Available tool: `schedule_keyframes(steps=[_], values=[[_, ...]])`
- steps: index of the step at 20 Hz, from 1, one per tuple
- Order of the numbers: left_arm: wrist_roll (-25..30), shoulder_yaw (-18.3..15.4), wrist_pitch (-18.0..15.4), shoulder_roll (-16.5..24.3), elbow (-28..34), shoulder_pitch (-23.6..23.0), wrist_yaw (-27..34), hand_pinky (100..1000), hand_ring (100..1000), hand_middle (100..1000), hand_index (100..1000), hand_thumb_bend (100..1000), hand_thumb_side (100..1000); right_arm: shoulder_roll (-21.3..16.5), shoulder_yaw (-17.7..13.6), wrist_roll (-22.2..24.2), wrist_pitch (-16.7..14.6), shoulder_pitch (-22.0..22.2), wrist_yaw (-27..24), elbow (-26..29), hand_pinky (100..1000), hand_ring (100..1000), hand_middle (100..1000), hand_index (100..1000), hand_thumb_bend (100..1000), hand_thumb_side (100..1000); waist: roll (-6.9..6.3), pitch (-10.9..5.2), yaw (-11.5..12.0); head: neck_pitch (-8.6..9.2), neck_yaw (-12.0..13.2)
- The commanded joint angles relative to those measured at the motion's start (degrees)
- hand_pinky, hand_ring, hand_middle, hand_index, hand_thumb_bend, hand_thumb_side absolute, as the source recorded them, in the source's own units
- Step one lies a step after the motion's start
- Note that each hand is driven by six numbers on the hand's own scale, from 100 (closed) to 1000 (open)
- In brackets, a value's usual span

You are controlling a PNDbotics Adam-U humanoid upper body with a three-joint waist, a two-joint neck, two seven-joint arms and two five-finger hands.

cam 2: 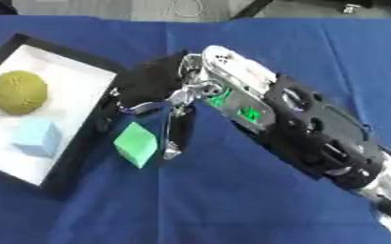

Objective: Pick up objects on the table and place them in the box.

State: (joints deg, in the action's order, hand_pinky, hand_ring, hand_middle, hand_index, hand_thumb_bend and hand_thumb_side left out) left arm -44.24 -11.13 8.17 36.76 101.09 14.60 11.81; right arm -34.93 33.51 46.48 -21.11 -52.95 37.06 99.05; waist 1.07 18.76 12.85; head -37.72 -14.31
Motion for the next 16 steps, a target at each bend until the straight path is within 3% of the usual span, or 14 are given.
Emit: schedule_keyframes(steps=[1,16], values=[[0.16,-0.38,-0.10,1.33,0.59,0.29,0.04,709,798,848,850,512,602,-0.13,-1.19,5.49,-4.74,-0.91,0.70,0.86,903,882,822,884,541,283,-0.76,-0.17,0.12,0.78,-0.28],[0.20,-0.30,-0.10,1.20,0.55,0.37,0.13,711,799,849,850,506,605,-0.32,-2.25,5.49,-2.84,0.14,2.15,0.49,899,876,816,875,546,296,-0.75,0.12,0.26,1.14,-0.76]])
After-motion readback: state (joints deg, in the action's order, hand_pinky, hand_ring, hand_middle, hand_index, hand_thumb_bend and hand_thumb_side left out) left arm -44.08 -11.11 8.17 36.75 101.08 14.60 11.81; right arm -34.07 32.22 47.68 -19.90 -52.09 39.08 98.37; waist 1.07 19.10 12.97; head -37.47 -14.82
